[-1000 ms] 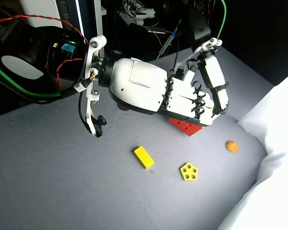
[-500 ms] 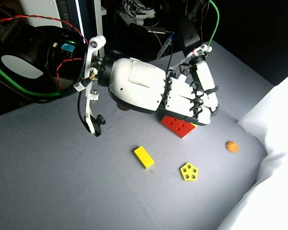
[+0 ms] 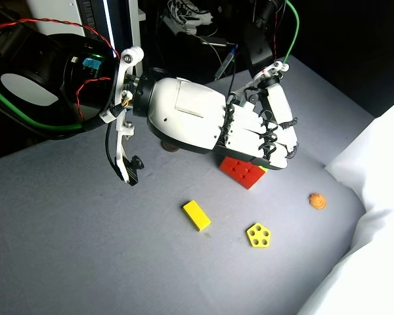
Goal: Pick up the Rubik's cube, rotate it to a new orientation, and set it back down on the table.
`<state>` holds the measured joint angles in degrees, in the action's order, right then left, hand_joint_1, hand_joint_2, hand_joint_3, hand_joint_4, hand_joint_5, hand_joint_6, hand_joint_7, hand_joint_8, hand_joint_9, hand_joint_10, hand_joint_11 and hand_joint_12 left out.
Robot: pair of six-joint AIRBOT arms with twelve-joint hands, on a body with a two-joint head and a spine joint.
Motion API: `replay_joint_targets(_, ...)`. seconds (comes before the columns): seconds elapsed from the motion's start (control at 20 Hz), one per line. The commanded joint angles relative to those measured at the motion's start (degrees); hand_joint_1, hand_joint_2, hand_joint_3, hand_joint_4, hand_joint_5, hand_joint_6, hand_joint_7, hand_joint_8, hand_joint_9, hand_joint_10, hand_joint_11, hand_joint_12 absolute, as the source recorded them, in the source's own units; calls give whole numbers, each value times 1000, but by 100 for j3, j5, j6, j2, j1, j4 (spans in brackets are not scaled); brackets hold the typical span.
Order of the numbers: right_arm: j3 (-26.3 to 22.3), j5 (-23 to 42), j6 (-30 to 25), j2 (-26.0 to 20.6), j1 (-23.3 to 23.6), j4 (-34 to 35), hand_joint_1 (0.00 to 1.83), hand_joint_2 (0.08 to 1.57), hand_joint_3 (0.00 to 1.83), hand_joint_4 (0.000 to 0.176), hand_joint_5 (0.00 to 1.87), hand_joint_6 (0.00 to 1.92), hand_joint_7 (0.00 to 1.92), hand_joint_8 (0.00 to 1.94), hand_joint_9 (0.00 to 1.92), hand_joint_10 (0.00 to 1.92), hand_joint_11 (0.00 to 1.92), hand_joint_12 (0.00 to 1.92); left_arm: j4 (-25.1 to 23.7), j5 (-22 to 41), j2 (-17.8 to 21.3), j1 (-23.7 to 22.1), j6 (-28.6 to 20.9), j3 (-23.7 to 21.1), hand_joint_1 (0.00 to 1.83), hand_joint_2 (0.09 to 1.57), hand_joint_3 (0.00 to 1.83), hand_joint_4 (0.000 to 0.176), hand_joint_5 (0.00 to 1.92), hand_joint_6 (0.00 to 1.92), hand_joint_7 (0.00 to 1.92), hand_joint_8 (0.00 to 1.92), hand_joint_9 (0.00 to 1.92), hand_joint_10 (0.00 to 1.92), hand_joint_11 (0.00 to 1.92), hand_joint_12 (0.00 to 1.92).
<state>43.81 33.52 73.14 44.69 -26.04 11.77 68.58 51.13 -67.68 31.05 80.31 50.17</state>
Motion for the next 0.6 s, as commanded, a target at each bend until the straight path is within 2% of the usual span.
replay_joint_targets(0.0,-20,668,-7,-30,10,-59,0,1210,0,0,0,0,0,0,0,0,0,0,-298,303,31,-53,-40,-10,817,1052,0,1,155,11,261,16,233,172,0,1086)
replay_joint_targets(0.05,-24,668,-5,-30,2,-62,0,1215,1,0,0,0,0,0,0,0,0,0,-298,309,31,-59,-40,-10,749,1033,0,19,30,1,116,2,137,61,0,803)
replay_joint_targets(0.1,-35,668,-2,-31,-16,-82,0,1214,0,0,0,0,0,0,0,0,0,0,-298,314,31,-72,-40,-11,733,1009,0,25,5,0,76,3,102,24,0,631)
replay_joint_targets(0.15,-46,668,-2,-32,-33,-109,0,1219,3,0,0,0,0,0,0,0,0,0,-298,314,31,-81,-40,-14,689,977,0,22,0,0,27,0,39,7,0,391)
replay_joint_targets(0.25,-65,668,0,-36,-62,-153,0,1215,1,0,0,0,0,0,0,0,0,0,-298,321,32,-99,-31,-34,658,946,0,22,0,0,0,0,1,0,0,124)
replay_joint_targets(0.35,-70,668,4,-36,-90,-165,0,1215,0,0,0,0,4,1,0,0,0,0,-287,368,33,-110,-4,-74,620,920,0,26,0,0,0,0,0,0,0,11)
replay_joint_targets(0.5,-95,618,6,-37,-141,-167,0,1216,1,0,0,0,3,1,0,0,0,0,-279,386,35,-174,105,-115,611,906,0,30,0,0,0,0,0,0,0,0)
replay_joint_targets(0.55,-112,605,6,-44,-145,-167,0,1219,2,0,0,0,3,1,0,0,0,0,-337,385,44,-212,175,-118,577,908,0,20,0,0,0,0,0,0,0,0)
